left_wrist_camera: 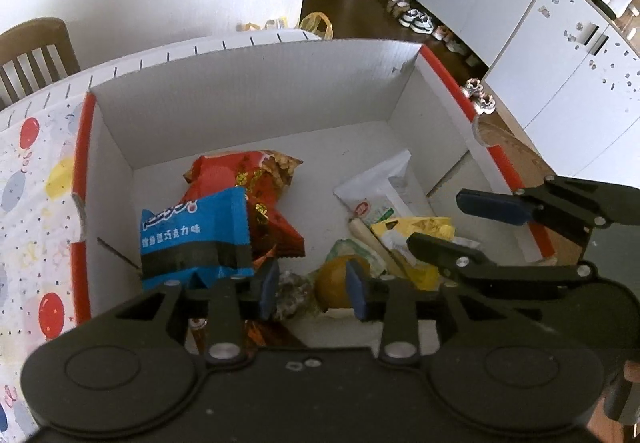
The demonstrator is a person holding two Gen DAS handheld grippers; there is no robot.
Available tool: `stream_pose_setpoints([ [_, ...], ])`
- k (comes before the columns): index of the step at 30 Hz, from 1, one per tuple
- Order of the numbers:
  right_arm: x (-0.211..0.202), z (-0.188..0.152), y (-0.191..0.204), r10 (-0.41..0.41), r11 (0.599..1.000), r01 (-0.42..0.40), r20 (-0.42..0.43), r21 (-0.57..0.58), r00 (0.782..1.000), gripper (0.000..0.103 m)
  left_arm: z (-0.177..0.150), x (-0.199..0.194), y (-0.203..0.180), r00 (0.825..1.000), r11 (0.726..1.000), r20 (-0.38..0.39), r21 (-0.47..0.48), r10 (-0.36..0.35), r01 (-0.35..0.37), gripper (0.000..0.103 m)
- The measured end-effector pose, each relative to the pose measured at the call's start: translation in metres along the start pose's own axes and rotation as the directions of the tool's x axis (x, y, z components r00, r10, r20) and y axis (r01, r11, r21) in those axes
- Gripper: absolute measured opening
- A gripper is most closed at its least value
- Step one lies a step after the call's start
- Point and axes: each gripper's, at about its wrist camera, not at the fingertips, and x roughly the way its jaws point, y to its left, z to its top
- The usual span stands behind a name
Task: Organize snacks
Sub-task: 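Open both tools to release the foil chocolate and M&M's bag into the box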
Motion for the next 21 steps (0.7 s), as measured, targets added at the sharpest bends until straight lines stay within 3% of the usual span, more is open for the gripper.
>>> stream_pose_setpoints([
  [4, -0.011, 0.002, 0.001, -0.002, 1.0, 0.002, 0.02, 0.002, 1.0, 0.05, -0.002, -0.012, 0.001, 1.0, 1.0, 0.021, -0.01, -0.002, 0.002, 0.042],
  [6, -0.016, 0.003, 0.001, -0.005, 1.0, 0.005, 0.03, 0.005, 1.0, 0.051, -0.004, -0.019, 0.002, 0.999, 1.0, 0.037, -0.016, 0.009, -0.008, 0.054],
  [8, -0.021, 0.002, 0.002, 0.0, 1.0, 0.0, 0.038, 0.013, 0.999, 0.054, -0.006, -0.028, 0.003, 0.998, 1.0, 0.058, -0.016, 0.013, -0.013, 0.058],
  [19, -0.054, 0.012, 0.02, 0.006, 1.0, -0.007, 0.101, 0.012, 0.995, 0.06, -0.014, -0.071, 0.013, 0.991, 1.0, 0.135, -0.015, 0.016, -0.014, 0.063],
  [21, -0.059, 0.014, 0.025, 0.014, 1.0, -0.016, 0.109, 0.016, 0.994, 0.061, -0.016, -0.079, 0.017, 0.988, 1.0, 0.151, -0.013, 0.024, -0.022, 0.07],
])
